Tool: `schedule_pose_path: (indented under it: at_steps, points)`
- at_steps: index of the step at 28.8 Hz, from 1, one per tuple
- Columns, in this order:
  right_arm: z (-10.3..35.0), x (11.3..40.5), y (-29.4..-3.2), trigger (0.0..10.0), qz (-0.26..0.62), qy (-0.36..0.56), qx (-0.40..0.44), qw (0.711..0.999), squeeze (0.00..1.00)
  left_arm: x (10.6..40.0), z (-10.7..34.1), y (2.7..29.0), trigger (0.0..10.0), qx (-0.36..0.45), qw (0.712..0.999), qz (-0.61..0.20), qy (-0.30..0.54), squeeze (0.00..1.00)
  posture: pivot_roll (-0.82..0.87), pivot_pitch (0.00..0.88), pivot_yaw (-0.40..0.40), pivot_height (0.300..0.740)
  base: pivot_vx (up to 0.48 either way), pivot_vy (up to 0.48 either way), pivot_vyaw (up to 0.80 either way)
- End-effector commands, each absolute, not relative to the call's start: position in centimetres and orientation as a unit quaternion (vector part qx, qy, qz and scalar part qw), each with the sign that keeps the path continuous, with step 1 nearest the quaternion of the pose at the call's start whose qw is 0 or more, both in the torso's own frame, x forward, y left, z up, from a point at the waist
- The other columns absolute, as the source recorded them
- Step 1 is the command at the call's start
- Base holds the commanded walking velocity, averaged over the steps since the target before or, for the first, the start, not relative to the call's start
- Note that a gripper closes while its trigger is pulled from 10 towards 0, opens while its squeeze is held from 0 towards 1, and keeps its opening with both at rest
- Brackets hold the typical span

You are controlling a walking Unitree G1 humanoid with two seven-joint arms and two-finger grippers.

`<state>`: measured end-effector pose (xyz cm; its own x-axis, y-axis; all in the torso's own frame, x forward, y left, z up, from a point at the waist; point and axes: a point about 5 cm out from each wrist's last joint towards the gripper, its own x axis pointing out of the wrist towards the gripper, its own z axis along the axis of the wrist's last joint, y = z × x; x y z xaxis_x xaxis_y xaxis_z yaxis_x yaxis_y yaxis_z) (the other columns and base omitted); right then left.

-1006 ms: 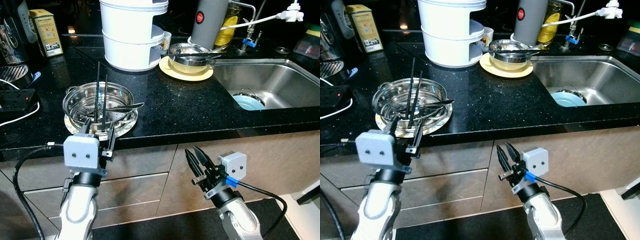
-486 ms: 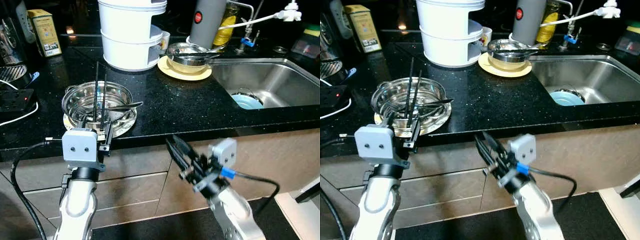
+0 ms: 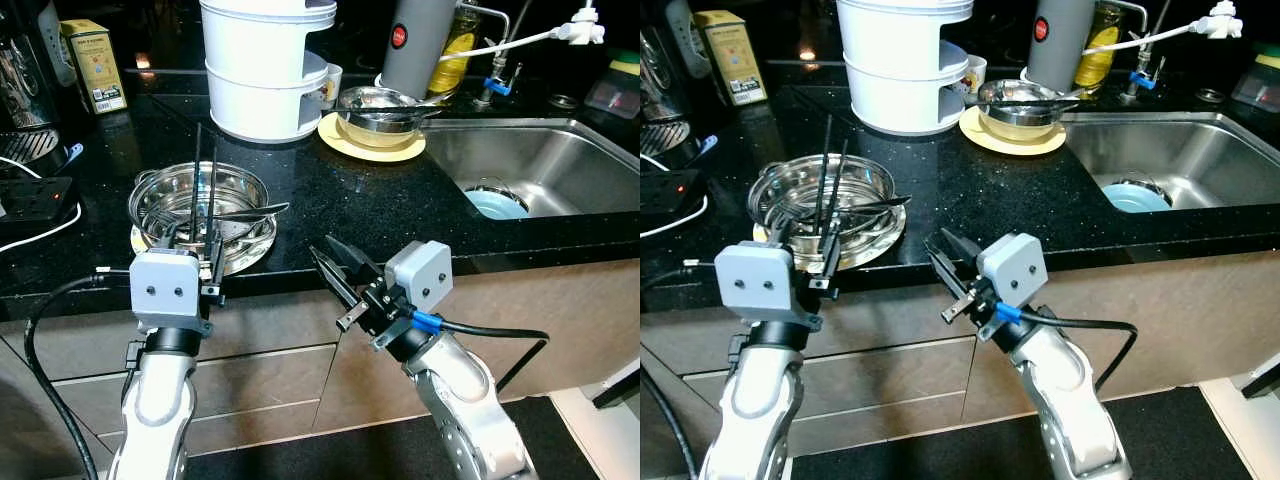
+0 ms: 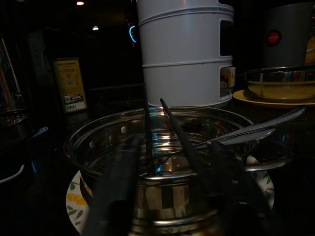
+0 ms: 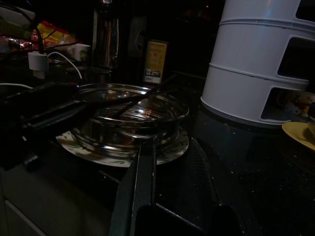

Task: Kitchen organization

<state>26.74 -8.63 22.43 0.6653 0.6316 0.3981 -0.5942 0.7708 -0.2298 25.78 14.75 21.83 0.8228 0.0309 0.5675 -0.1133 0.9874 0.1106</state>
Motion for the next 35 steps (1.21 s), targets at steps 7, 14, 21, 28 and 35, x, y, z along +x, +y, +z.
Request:
schedule_pose_path:
  at_steps: [7,14,21,28,35]
  points:
    - [22.4,26.4,-8.7,10.0,0.336,-0.229,-0.043,0.912,0.0,25.8,21.9,14.6,0.0,0.078,0.953,0.032,-0.292,0.0,-0.09,0.171,-0.073,0.74,0.0,0.0,0.0]
    - [22.4,26.4,-8.9,10.0,0.334,-0.228,-0.053,0.913,0.0,25.8,22.1,14.6,0.0,0.083,0.951,0.031,-0.297,0.0,-0.09,0.165,-0.067,0.74,0.0,0.0,0.0]
    - [22.6,26.3,-9.6,10.0,0.326,-0.229,-0.051,0.916,0.0,25.6,23.4,15.4,0.0,0.095,0.94,0.065,-0.321,0.0,-0.1,0.163,-0.063,0.74,0.0,0.0,0.0]
    - [22.8,26.1,-9.6,10.0,0.327,-0.234,-0.051,0.914,0.0,25.6,26.1,15.0,0.0,0.088,0.925,0.05,-0.367,0.0,-0.1,0.16,-0.063,0.74,0.0,0.0,0.0]
    - [24.5,27.0,-10.6,10.0,0.274,-0.253,0.01,0.928,0.0,26.1,29.9,13.4,0.0,0.015,0.908,-0.018,-0.418,0.0,-0.11,0.162,-0.057,0.74,0.0,0.0,0.0]
